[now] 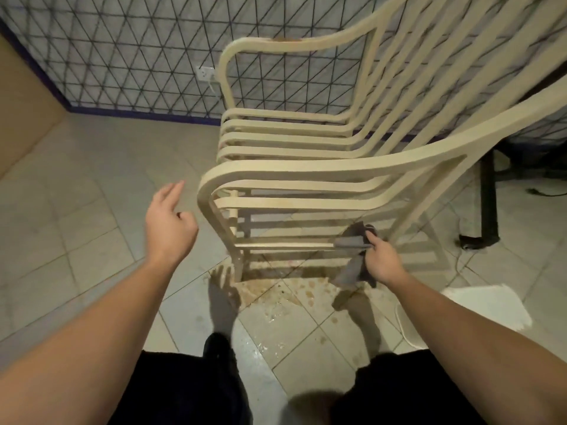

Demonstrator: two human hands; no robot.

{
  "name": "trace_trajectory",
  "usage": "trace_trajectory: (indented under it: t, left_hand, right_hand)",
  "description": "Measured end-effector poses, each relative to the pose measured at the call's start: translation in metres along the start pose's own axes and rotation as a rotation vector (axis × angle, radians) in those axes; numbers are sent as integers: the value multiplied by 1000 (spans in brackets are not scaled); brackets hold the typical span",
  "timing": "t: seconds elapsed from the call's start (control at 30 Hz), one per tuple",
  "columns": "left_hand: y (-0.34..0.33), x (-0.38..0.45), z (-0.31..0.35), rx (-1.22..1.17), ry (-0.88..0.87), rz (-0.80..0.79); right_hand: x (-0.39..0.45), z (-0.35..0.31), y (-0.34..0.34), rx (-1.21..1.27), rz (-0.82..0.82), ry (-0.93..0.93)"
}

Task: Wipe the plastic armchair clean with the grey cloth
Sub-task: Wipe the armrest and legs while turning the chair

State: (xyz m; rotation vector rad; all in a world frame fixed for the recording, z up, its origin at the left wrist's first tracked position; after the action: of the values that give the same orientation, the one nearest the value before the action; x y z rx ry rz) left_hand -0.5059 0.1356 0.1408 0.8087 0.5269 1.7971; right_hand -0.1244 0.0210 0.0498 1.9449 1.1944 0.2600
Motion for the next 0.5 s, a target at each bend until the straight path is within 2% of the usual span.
trace_trajectory:
  t: [0.1,0.17,0.23,0.3,0.33,0.4,0.5]
  left_hand:
    - [-14,-6,-39,59,125,-290]
    - [-21,-8,-49,89,162,-467]
    - [-27,-8,-52,64,162,-543]
    - [-32,-4,-57,8,149,-545]
    - [-34,-2,-61,-14,170,-546]
    - [-37,0,-69,-15,222,-585]
    - [-41,1,-78,83,203,-713]
  right_hand:
    - [8,-22,-40,97,30,-27]
    - [11,-37,-65,20,-25,19]
    - [16,-42,-93,-179,-133,82]
    - [13,-47,-121,-426,-215,167]
    - [8,-51,-136,-474,-228,197]
    - [-4,-67,-159,-395,-241,254]
    - [-18,-102,-178,-65,-328,226]
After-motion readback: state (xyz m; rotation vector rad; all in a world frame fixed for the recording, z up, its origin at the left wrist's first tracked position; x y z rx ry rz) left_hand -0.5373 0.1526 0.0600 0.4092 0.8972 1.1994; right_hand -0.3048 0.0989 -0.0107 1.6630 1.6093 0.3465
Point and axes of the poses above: each hand's wrist, its own x-axis towards the middle knuckle, its own y-axis out of the back of the hand, z = x × y, the point moved 2 cm from there along x, towards the middle knuckle, and after that the axes turned 10 degrees about z, right-handed, at the moved point
